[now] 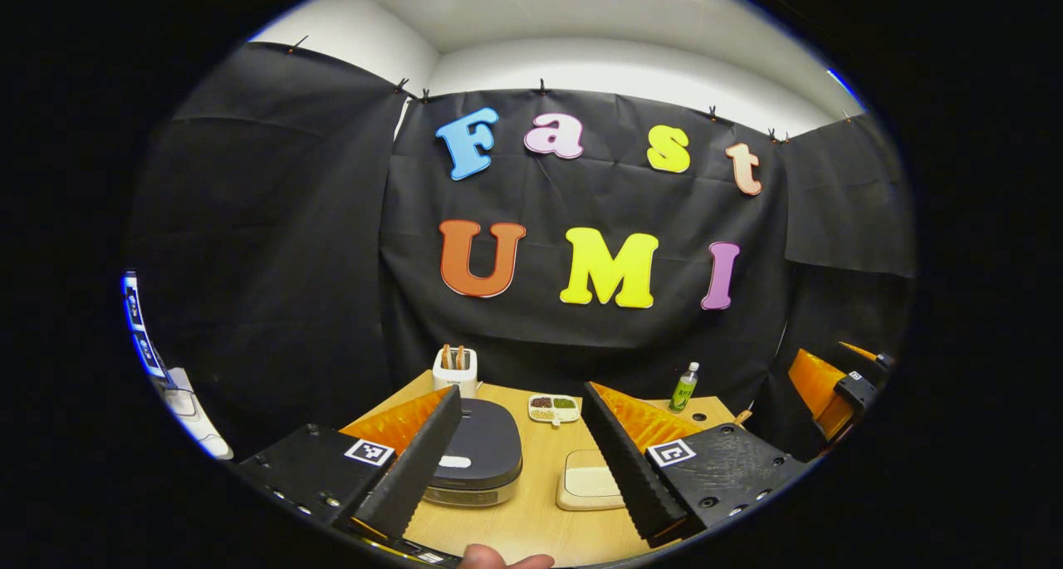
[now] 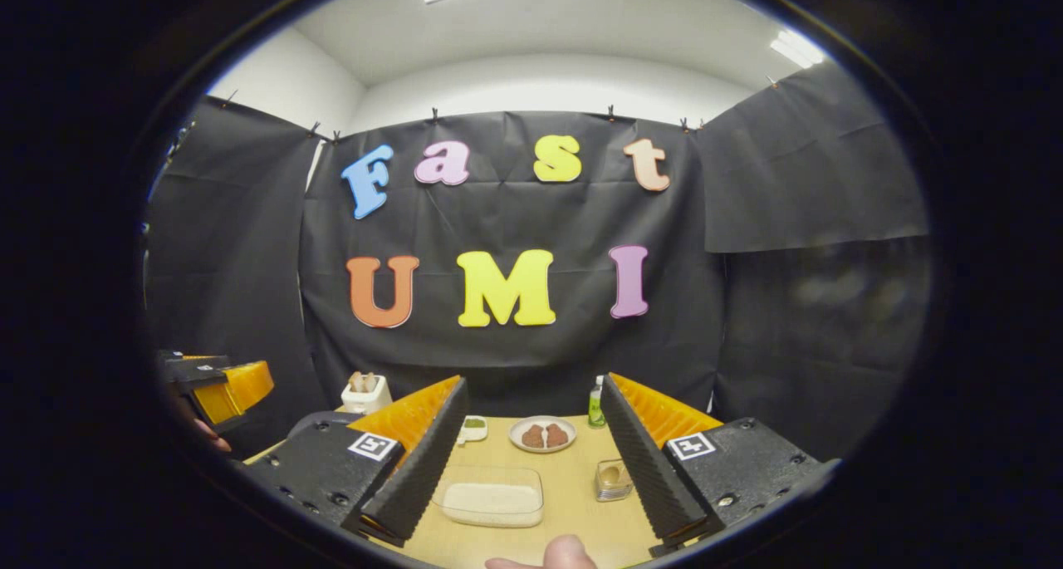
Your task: Close the left gripper, press the button to open the rice cooker; take a wooden spoon from the chopstick holder with the right hand, scoop a spoonful of rice and pour it into the rice cooker, then put the wooden spoon back into the chopstick holder.
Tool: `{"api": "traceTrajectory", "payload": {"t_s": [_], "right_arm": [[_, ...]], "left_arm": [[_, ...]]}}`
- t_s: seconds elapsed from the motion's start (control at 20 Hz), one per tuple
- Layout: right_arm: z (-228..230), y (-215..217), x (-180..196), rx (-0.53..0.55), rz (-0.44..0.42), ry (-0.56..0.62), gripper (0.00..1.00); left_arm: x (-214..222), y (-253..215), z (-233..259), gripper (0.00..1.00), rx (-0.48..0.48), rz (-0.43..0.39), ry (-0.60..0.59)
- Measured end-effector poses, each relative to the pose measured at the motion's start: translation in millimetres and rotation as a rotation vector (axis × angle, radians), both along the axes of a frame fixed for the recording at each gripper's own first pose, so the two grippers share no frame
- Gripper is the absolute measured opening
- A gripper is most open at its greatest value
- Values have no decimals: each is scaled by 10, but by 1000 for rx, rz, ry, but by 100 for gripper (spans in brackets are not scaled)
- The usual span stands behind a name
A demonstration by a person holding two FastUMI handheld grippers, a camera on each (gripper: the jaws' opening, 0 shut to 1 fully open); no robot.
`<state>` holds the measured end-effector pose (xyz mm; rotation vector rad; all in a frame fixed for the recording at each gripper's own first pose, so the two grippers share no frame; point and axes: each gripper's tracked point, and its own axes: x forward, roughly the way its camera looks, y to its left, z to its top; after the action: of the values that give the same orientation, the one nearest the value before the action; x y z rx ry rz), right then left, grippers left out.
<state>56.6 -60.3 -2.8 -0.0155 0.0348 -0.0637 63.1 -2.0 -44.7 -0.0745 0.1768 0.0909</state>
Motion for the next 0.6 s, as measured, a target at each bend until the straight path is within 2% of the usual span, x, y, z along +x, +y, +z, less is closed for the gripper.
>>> {"api": "traceTrajectory", "payload": {"t_s": [0.25, 0.45, 0.6], "right_arm": [[-29, 45, 374, 18, 55, 3, 100], [-129, 2, 642, 41, 87, 21, 100], [-244, -95, 820, 54, 89, 39, 100]], "left_arm": [[219, 175, -387, 95, -6, 18, 167], [429, 417, -756, 96, -45, 29, 333], [523, 554, -1046, 96, -134, 30, 459]]}}
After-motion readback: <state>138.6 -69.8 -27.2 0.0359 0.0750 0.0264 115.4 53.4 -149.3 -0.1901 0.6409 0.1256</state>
